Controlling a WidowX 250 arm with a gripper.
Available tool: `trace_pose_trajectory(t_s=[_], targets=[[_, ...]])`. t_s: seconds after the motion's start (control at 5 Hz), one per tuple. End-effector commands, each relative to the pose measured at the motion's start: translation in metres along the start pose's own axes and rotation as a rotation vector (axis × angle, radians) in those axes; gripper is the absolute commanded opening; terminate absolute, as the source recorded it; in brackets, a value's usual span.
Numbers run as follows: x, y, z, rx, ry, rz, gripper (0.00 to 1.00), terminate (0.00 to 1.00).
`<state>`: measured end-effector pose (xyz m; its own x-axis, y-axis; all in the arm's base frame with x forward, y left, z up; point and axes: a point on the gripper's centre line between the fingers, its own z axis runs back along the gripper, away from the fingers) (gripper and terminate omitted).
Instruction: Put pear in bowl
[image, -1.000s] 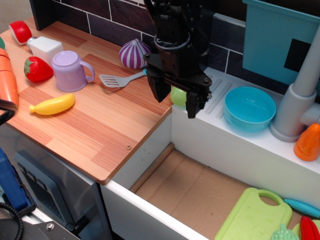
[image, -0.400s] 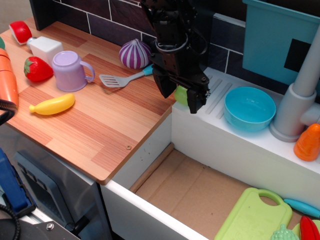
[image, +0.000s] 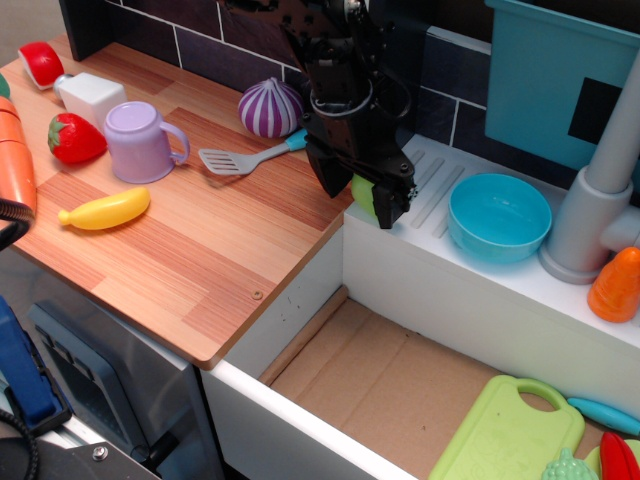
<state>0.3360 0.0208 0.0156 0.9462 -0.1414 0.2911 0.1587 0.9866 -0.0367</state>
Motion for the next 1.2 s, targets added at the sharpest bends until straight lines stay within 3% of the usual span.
trace_pose_trajectory(t_s=[0.0,0.2,0.4,1.0], targets=[[0.019,0.004,0.005,0.035,-0.070,-0.010,1.00,0.00],[0.020,0.005,0.002,0.036,-0.073,-0.012,1.00,0.00],[0.020,0.002,0.002,0.031,-0.054,0.006,0.00,0.00],[0.018,-0.052,0.063,0.118,0.030,0.082,0.00,0.00]])
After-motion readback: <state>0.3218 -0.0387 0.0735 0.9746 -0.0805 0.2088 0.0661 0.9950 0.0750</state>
